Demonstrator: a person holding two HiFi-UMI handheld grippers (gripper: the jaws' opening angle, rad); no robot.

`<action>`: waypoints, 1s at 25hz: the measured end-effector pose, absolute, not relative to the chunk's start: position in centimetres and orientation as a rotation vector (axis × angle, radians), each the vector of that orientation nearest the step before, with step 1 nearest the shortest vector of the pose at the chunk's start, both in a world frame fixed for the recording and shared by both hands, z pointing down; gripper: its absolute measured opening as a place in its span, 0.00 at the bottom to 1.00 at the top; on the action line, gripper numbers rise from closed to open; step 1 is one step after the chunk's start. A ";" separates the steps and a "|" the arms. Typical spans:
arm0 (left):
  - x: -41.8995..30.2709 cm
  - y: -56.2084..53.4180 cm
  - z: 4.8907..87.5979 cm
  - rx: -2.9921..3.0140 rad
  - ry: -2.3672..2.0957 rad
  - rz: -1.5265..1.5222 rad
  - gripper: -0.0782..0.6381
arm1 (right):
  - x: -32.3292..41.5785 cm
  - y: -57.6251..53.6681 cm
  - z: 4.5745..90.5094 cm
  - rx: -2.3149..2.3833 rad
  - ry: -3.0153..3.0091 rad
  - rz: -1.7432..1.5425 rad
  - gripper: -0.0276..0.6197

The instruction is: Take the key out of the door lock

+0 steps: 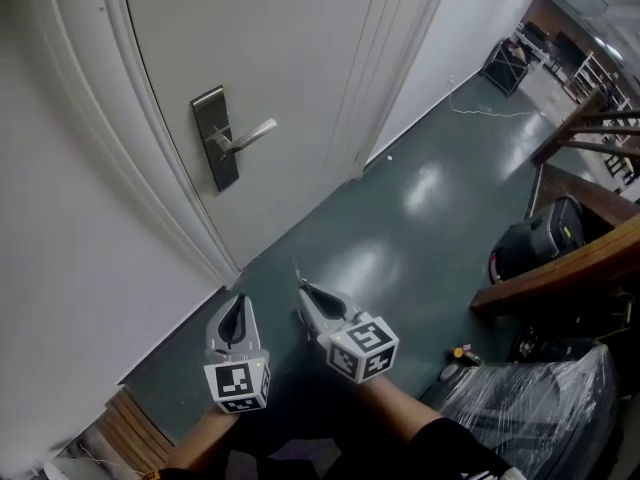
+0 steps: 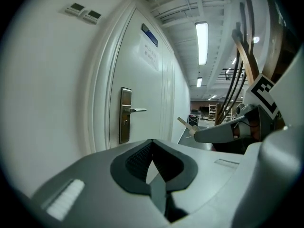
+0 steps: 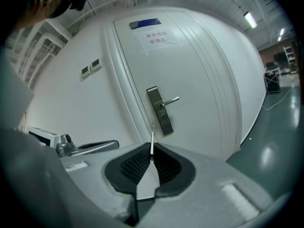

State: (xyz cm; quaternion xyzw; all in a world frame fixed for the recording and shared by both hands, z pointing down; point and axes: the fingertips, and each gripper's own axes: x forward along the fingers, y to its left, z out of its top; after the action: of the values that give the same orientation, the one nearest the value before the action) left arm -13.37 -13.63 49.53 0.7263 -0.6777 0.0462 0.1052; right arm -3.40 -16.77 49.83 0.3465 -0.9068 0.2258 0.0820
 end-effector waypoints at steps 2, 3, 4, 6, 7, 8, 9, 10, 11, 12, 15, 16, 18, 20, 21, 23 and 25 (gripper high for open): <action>-13.1 -11.3 49.2 2.160 -1.958 0.113 0.13 | -3.0 -14.3 49.6 1.076 -2.689 0.657 0.06; -12.9 -10.4 49.0 2.170 -1.940 0.102 0.13 | -2.9 -13.3 49.4 1.097 -2.679 0.647 0.06; -12.8 -9.5 48.9 2.178 -1.922 0.091 0.13 | -2.7 -12.4 49.2 1.118 -2.670 0.638 0.06; -12.4 -8.0 48.6 2.192 -1.887 0.069 0.13 | -2.3 -10.6 48.6 1.154 -2.651 0.617 0.06; -12.1 -7.3 48.4 2.200 -1.871 0.056 0.13 | -2.0 -9.8 48.4 1.170 -2.640 0.605 0.06; -11.6 -6.8 48.1 2.211 -1.858 0.041 0.13 | -1.5 -9.0 48.3 1.185 -2.630 0.595 0.06; -11.2 -6.3 47.8 2.223 -1.848 0.026 0.13 | -1.0 -8.4 48.1 1.199 -2.621 0.586 0.06; -10.8 -5.9 47.3 2.235 -1.840 0.013 0.13 | -0.5 -7.8 48.0 1.213 -2.615 0.579 0.06; -10.3 -5.5 46.9 2.244 -1.834 0.003 0.13 | 0.0 -7.2 47.8 1.226 -2.611 0.572 0.06; -9.9 -4.9 46.5 2.248 -1.827 -0.003 0.13 | 0.4 -6.5 47.6 1.236 -2.610 0.564 0.06; -7.9 -3.1 46.0 2.266 -1.798 -0.005 0.13 | 2.3 -4.1 46.9 1.266 -2.606 0.544 0.06; -6.9 -2.5 45.7 2.280 -1.786 -0.007 0.13 | 3.3 -3.3 46.8 1.282 -2.602 0.543 0.06; -4.4 -1.2 45.1 2.319 -1.754 -0.008 0.13 | 5.7 -1.5 46.6 1.321 -2.590 0.546 0.06; -1.4 0.2 44.6 2.359 -1.715 -0.006 0.13 | 8.5 0.5 46.5 1.367 -2.573 0.551 0.06; 0.2 1.0 44.3 2.377 -1.695 -0.005 0.13 | 10.0 1.6 46.5 1.389 -2.563 0.550 0.06; 3.5 2.8 43.9 2.408 -1.661 -0.003 0.13 | 13.1 4.0 46.3 1.423 -2.546 0.528 0.06; 6.6 4.9 43.5 2.430 -1.637 -0.005 0.13 | 16.2 6.2 46.1 1.462 -2.535 0.503 0.06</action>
State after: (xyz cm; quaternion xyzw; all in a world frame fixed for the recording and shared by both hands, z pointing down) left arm 6.60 4.92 43.47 0.8248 -0.5556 -0.0017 0.1054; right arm 16.16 6.18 46.10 0.4906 -0.8506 0.1687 0.0858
